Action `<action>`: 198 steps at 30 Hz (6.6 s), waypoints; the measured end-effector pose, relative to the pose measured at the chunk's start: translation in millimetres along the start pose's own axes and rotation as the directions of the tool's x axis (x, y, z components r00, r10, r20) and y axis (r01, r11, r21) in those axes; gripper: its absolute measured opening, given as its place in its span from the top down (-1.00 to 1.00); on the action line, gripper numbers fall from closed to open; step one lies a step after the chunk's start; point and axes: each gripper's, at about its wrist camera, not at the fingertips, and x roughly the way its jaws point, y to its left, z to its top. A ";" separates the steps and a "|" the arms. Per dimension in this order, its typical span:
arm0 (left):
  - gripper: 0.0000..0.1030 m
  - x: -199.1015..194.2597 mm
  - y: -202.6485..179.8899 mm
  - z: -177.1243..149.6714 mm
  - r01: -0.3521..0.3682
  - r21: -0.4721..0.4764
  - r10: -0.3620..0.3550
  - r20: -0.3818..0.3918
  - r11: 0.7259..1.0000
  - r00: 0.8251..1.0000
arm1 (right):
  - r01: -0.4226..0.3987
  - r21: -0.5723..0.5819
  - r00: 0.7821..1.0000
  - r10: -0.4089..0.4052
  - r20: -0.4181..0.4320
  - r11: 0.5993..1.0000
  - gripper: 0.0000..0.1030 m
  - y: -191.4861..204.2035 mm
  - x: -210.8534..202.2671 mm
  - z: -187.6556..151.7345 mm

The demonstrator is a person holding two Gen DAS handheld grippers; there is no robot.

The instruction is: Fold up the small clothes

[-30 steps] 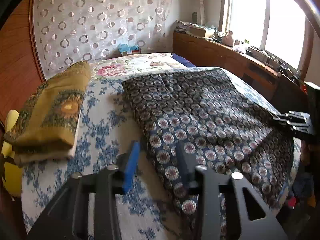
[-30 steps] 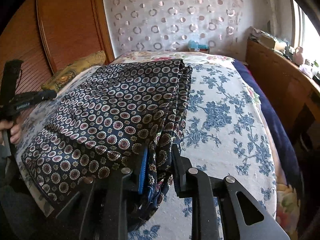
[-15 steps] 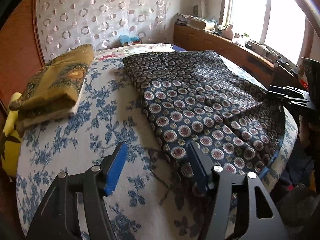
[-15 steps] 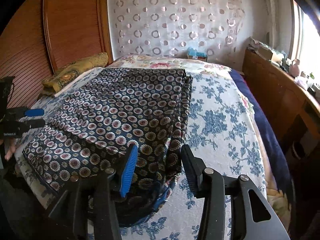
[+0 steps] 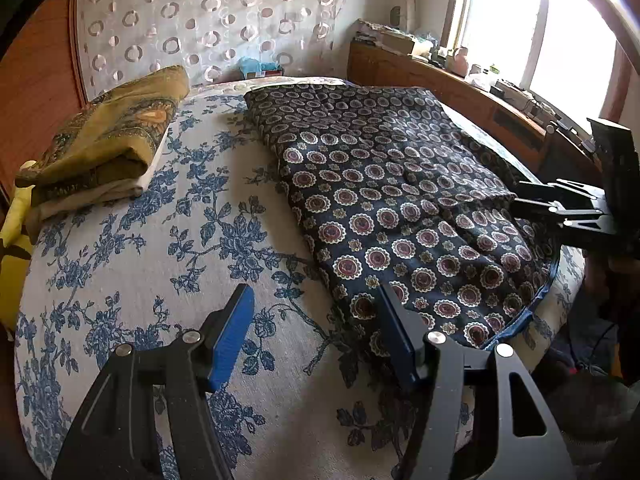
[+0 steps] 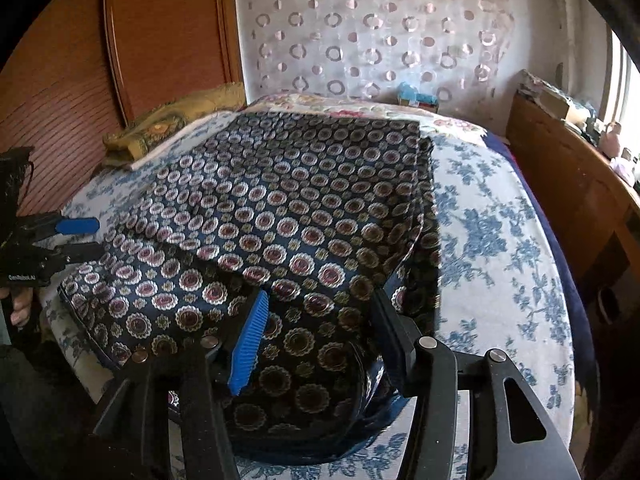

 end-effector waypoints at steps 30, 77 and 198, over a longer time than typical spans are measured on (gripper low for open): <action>0.26 -19.4 -18.7 -17.6 0.108 0.002 -0.108 -0.008 0.994 0.994 | 0.043 -0.021 0.998 -0.044 -0.034 0.999 -0.36 12.7 6.6 -10.4; 0.93 -3.0 -23.0 84.0 0.090 0.023 -0.092 0.157 0.996 0.983 | -0.159 -0.050 0.987 0.157 -0.041 0.986 -0.36 25.1 -33.0 -11.5; 0.89 82.8 54.3 194.3 0.069 -0.067 -0.059 0.138 0.995 0.989 | -0.157 0.078 0.987 0.152 0.060 0.985 0.74 -85.9 94.8 143.6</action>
